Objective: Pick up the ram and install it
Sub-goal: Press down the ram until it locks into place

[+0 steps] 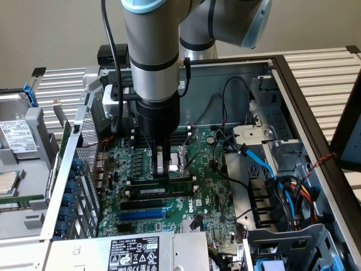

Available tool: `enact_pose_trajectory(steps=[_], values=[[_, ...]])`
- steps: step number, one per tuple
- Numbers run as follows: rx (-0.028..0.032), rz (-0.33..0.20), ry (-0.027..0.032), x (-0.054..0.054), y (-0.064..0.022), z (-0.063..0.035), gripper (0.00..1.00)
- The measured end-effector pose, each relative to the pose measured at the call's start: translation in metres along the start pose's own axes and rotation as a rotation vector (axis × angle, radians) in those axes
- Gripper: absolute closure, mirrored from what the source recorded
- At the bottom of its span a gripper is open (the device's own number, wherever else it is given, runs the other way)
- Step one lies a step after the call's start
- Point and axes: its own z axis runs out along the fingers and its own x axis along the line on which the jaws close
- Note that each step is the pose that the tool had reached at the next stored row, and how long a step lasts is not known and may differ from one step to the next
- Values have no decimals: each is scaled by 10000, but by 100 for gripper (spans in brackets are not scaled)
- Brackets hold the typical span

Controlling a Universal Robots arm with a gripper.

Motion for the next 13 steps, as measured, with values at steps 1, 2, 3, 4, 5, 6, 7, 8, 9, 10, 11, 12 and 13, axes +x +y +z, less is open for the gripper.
enact_pose_trajectory(steps=[1,2,3,4,5,6,7,8,9,10,11,12,13], values=[[-1,0,2,0,0,0,89],[-1,0,3,1,0,2,89],[-1,0,3,0,0,4,89],[-1,0,2,0,0,5,89],[-1,0,2,0,0,8,89],[-1,-1,2,0,0,11,89],[-2,0,4,1,0,14,89],[-3,-1,7,1,0,19,89],[-4,-1,7,1,0,25,89],[0,-1,2,0,0,33,89],[-2,-1,3,1,0,39,89],[-3,0,5,1,0,43,89],[-5,-1,7,1,1,45,89]])
